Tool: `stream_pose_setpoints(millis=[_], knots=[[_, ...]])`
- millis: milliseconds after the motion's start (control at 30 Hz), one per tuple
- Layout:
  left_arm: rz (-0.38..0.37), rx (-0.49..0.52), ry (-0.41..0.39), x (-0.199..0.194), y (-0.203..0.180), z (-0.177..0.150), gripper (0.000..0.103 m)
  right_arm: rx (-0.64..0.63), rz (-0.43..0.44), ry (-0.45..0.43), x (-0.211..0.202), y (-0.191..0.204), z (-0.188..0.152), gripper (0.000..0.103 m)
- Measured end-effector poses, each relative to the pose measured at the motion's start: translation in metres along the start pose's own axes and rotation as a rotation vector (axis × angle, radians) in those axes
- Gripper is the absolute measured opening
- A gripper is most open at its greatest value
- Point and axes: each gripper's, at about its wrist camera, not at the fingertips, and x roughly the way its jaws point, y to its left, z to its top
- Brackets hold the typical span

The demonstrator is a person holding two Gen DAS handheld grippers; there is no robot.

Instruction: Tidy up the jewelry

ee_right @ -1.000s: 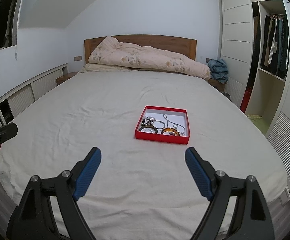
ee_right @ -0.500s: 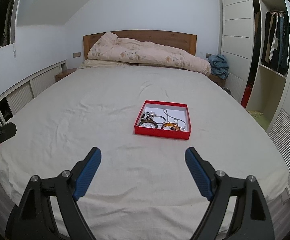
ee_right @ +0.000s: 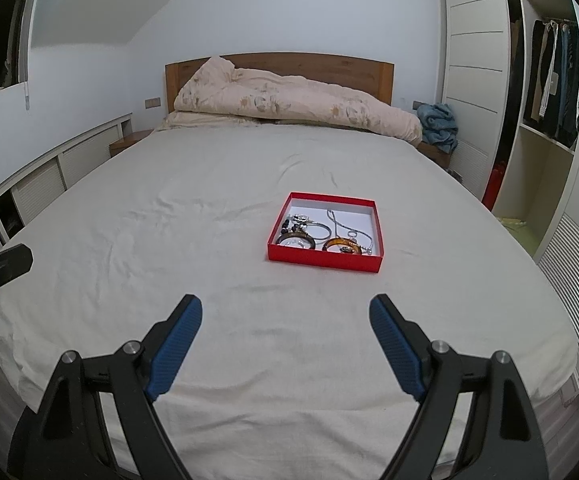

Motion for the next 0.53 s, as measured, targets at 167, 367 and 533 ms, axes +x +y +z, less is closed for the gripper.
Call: stream_pose_setpoints(millis=[167, 367, 533], knots=[[0.001, 0.002, 0.011, 0.006, -0.001, -0.001, 0.102, -0.002, -0.002, 0.008, 0.004, 0.000, -0.002, 0.085], [0.002, -0.001, 0.024, 0.013, 0.000, -0.004, 0.102, 0.001, -0.004, 0.022, 0.010, 0.000, -0.004, 0.085], [0.002, -0.002, 0.034, 0.019, 0.000, -0.005, 0.102, -0.001, -0.005, 0.033, 0.016, 0.000, -0.005, 0.085]])
